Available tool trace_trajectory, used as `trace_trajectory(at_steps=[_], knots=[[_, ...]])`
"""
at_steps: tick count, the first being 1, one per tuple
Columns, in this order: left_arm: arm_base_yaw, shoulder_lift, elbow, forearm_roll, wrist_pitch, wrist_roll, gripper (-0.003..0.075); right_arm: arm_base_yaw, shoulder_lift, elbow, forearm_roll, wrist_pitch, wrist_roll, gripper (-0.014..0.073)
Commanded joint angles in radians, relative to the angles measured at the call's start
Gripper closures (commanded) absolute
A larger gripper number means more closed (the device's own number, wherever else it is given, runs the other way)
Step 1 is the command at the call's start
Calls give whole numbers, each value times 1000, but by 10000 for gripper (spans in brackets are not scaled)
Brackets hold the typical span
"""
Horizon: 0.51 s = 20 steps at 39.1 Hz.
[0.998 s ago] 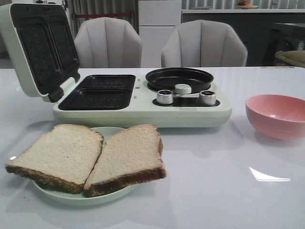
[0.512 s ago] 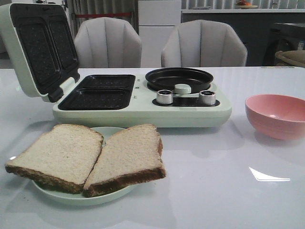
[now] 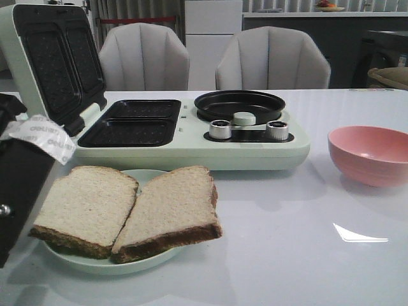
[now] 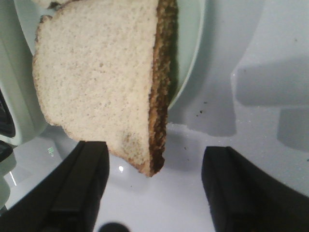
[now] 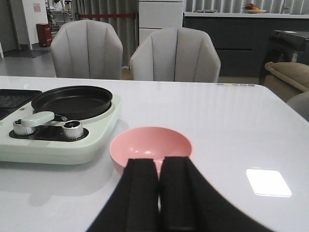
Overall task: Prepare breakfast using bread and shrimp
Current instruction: 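Lower the left gripper to the bread slice nearest it and grasp it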
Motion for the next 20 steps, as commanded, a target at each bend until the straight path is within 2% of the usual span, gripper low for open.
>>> trace_trajectory(at_steps=[1,13,20], knots=[[-7,7,-25,39,3,-14,242,1,-21,-16,-14,-73,-2,425],[-3,58,-40,118,-1,-21,242,1,-21,-16,-14,-73,-2,425],[29,100,-88,177,5,-104,242,1,-21,-16,-14,-73,-2,425]])
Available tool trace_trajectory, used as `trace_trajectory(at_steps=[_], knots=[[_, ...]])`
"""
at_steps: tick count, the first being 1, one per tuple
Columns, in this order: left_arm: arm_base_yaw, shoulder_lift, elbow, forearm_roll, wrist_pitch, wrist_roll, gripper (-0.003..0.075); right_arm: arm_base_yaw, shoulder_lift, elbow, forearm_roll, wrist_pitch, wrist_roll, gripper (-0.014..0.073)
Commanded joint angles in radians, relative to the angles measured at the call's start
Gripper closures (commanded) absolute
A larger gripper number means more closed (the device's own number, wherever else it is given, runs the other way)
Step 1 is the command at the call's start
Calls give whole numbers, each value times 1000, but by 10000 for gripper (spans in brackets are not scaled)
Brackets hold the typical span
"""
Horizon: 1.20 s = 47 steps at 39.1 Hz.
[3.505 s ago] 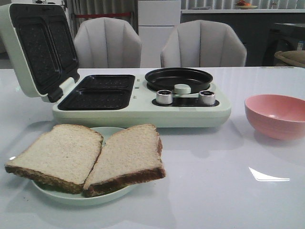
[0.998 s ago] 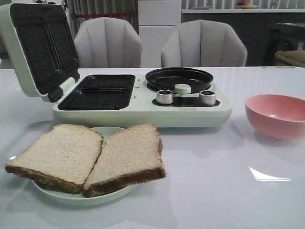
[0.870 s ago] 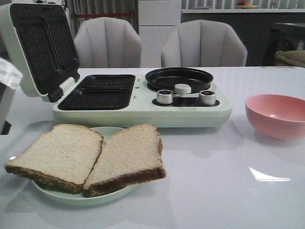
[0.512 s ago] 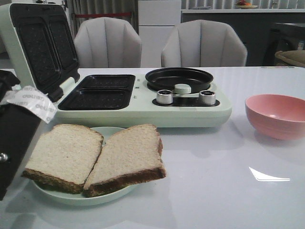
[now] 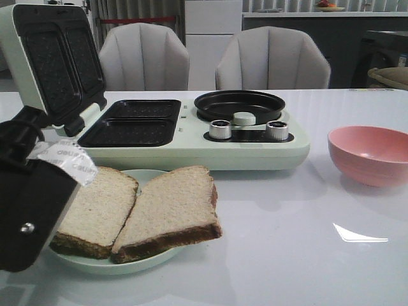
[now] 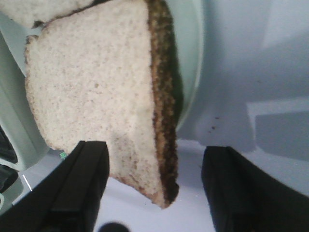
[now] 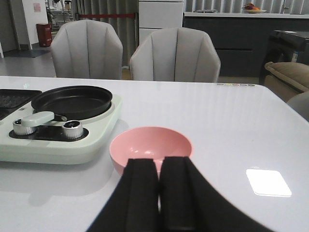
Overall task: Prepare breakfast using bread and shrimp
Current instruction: 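Lower the left gripper to the bread slice nearest it and grasp it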
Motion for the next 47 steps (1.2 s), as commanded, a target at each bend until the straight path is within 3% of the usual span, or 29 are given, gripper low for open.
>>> trace_trajectory(at_steps=[1,28,47], knots=[[13,0,-51,39,20,-45,242,1,-21,-16,-14,-73,-2,425],[59,71,-66,154,19,-45,245,1,-21,-16,-14,-73,-2,425],[88,91,-109,195,3,-45,467,1,-21,-16,-14,-73,-2,425]])
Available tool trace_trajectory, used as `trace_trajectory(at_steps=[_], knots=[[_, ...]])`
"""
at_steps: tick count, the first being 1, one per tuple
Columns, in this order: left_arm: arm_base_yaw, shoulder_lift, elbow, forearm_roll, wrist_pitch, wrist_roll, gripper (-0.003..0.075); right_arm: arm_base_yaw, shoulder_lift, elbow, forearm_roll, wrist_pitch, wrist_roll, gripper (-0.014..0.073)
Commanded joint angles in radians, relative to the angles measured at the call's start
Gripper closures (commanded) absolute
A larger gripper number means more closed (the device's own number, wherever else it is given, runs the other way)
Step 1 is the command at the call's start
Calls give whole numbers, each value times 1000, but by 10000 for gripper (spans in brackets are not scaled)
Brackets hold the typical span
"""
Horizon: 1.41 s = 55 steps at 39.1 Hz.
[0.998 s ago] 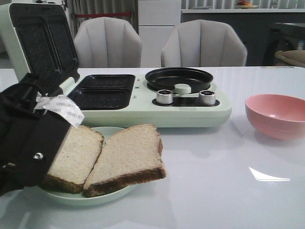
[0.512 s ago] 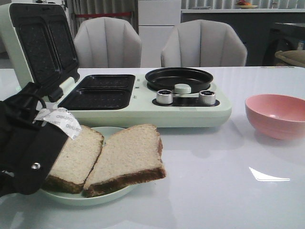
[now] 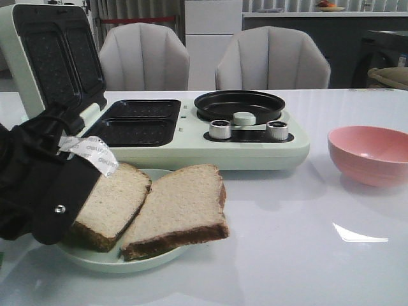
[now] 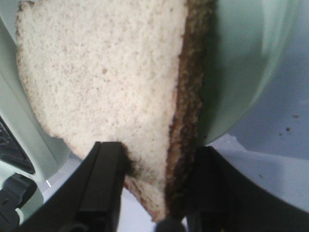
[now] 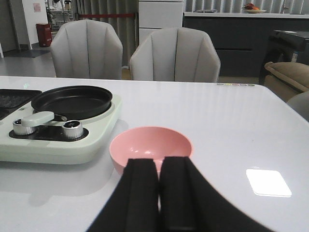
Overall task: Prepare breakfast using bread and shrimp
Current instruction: 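Lower the left gripper to the bread slice nearest it and grasp it, then lift the grasped bread slice with the left gripper toward the sandwich maker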
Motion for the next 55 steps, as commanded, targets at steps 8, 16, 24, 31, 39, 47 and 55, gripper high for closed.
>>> trace_trajectory(at_steps=[8,16,24,31,39,47,55], knots=[[-15,-45,-25,2,48,-13,596,1,-21,-16,-14,-73,-2,425],[-25,-99,-25,-16,61,-11,607,1,-21,-16,-14,-73,-2,425],[-53,-174,-25,-31,105,-11,607,1,-21,-16,-14,-73,-2,425],[-70,-257,-47,-44,121,-11,607,1,-21,-16,-14,-73,-2,425],[-70,-314,-114,-60,163,-22,607,1,-21,-16,-14,-73,-2,425],[-49,-322,-208,-51,136,-22,607,1,-21,-16,-14,-73,-2,425],[24,-273,-329,-27,69,-22,607,1,-21,-16,-14,-73,-2,425]])
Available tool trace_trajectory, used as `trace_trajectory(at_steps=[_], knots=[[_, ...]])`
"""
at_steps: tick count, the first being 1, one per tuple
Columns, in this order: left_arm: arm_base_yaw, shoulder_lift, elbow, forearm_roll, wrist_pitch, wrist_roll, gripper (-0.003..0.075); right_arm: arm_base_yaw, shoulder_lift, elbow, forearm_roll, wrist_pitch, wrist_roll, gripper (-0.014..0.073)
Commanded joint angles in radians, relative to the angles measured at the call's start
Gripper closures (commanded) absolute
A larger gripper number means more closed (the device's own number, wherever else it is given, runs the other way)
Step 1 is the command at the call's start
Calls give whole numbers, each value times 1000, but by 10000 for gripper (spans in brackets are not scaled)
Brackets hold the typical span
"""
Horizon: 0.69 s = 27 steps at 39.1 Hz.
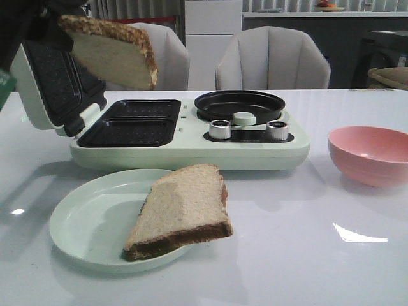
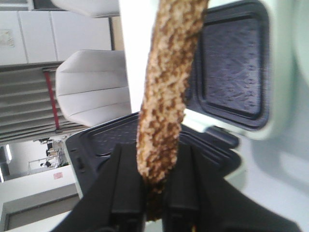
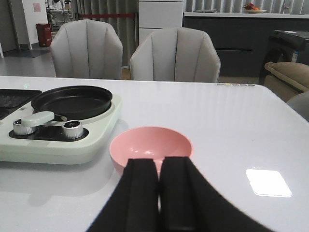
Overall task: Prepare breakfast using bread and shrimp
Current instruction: 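Lift the grasped bread slice with the left gripper toward the sandwich maker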
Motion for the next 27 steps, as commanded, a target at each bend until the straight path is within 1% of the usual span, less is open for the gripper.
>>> trace_trajectory(at_steps=[1,15,27], knots=[[30,1,-89,46,-25,-14,607,1,-21,-16,-14,-73,-2,425],[135,192,-324,47,-77,-14,607,1,-21,-16,-14,-73,-2,425],[230,378,-492,66,-126,-14,607,1,-21,-16,-14,-73,-2,425]])
